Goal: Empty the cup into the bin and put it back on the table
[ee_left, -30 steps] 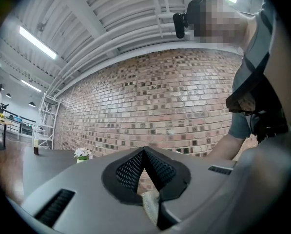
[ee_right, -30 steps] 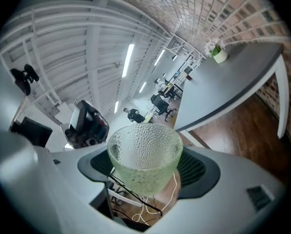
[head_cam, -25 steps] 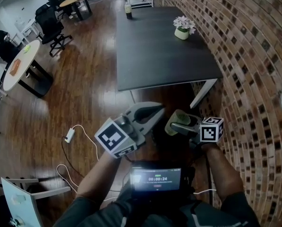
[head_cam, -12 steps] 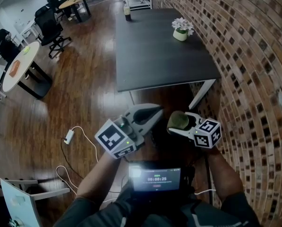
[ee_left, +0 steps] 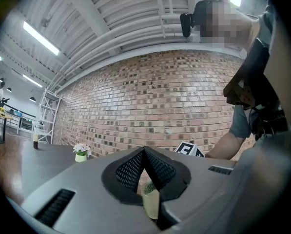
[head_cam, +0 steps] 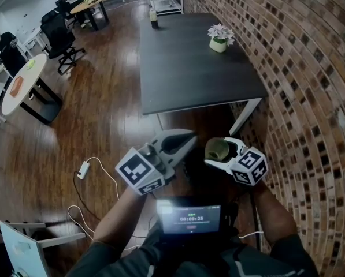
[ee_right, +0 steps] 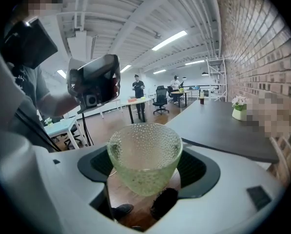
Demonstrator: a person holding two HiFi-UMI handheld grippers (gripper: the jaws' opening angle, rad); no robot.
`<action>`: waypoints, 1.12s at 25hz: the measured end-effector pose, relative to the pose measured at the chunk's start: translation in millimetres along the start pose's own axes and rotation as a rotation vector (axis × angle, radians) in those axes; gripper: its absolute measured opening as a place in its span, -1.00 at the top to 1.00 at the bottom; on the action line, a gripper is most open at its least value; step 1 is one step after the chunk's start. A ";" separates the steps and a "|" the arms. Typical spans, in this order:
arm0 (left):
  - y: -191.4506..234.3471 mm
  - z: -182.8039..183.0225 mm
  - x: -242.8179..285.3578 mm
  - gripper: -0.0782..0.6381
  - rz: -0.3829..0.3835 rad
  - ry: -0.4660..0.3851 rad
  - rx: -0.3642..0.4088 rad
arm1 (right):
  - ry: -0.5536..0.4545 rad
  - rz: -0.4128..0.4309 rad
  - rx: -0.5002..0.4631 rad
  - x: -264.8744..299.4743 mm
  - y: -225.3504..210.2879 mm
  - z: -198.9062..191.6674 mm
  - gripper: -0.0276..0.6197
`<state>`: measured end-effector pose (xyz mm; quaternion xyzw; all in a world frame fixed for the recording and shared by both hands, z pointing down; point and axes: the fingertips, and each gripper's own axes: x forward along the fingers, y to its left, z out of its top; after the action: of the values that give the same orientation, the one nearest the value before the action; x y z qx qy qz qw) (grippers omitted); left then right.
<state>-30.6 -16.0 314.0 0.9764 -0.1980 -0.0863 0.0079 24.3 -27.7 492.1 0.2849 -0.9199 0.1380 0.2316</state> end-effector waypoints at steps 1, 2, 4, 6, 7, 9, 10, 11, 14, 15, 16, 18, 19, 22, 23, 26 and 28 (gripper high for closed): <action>0.3 -1.5 -0.4 0.80 0.000 0.003 0.000 | 0.003 -0.007 -0.011 0.5 0.0 0.3 -0.29; 1.1 -2.9 -0.7 0.80 0.002 0.005 -0.003 | 0.005 -0.015 -0.019 0.9 -0.6 0.1 -0.29; 3.6 -4.5 -1.5 0.80 0.008 0.006 -0.009 | 0.005 -0.025 -0.028 2.0 -2.0 -1.5 -0.29; 6.1 -5.0 -2.8 0.80 0.013 0.009 -0.011 | 0.002 -0.030 -0.038 3.2 -1.2 1.8 -0.29; 7.5 -4.9 -3.5 0.79 0.016 0.010 -0.010 | 0.001 -0.033 -0.043 3.9 -0.7 3.6 -0.29; 11.2 -4.5 -4.9 0.80 0.025 0.011 -0.012 | 0.003 -0.035 -0.048 5.7 -1.1 3.7 -0.29; 13.9 -4.6 -5.5 0.80 0.033 0.011 -0.014 | 0.002 -0.036 -0.047 6.2 -2.0 4.3 -0.29; 17.0 -4.9 -5.8 0.79 0.043 0.012 -0.015 | -0.001 -0.039 -0.046 6.3 -3.3 5.6 -0.29; 25.4 -6.7 -6.2 0.80 0.068 0.025 -0.009 | -0.008 -0.047 -0.048 6.6 -8.1 11.7 -0.29; 27.1 -7.4 -6.3 0.80 0.071 0.034 0.000 | -0.009 -0.048 -0.051 6.9 -9.1 14.2 -0.29; 28.4 -7.8 -6.5 0.80 0.071 0.042 0.009 | -0.011 -0.049 -0.051 7.3 -9.8 16.9 -0.29; 31.0 -7.1 -7.3 0.80 0.065 0.043 0.012 | -0.016 -0.052 -0.046 8.6 -12.0 21.8 -0.29; 32.6 -6.6 -7.8 0.80 0.061 0.041 0.015 | -0.019 -0.055 -0.041 9.6 -14.2 24.0 -0.29; 37.0 -8.6 -9.3 0.80 0.051 0.054 0.046 | -0.018 -0.072 -0.020 14.3 -23.8 29.1 -0.29; 39.3 -9.2 -10.4 0.79 0.052 0.056 0.041 | -0.014 -0.079 -0.018 16.4 -27.2 30.8 -0.29; 52.4 -10.0 -15.6 0.80 0.065 0.041 0.000 | -0.010 -0.099 -0.020 23.3 -35.6 38.3 -0.29; 65.1 -10.8 -19.3 0.79 0.086 0.032 -0.017 | -0.011 -0.113 -0.020 27.9 -41.3 44.0 -0.29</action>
<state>-71.3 -68.8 331.1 0.9681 -0.2388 -0.0720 0.0232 13.0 -90.6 473.6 0.3349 -0.9049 0.1137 0.2367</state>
